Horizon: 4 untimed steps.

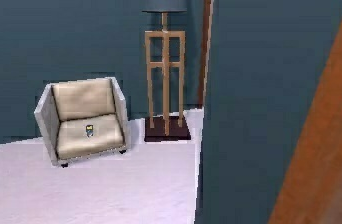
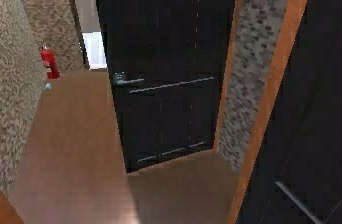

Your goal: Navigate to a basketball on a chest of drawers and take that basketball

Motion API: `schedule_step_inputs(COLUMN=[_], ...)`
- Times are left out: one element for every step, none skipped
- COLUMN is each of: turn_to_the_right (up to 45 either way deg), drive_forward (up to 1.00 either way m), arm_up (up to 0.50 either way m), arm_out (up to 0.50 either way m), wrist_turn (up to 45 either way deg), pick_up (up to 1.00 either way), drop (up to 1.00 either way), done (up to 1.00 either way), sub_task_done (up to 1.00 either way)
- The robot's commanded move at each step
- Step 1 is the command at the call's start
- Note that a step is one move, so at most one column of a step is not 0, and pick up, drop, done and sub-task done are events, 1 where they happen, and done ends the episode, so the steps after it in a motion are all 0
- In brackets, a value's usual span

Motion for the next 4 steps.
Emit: schedule_step_inputs(turn_to_the_right=[-45.0,-45.0,-18.0,0.0], drive_forward=[0.00,0.00,0.00,0.70], arm_up=[0.00,0.00,0.00,0.00], arm_out=[0.00,0.00,0.00,0.00], wrist_turn=[0.0,0.0,0.0,0.0], pick_up=[0.00,0.00,0.00,0.00], drop=[0.00,0.00,0.00,0.00], done=[0.00,0.00,0.00,0.00], sub_task_done=[0.00,0.00,0.00,0.00])
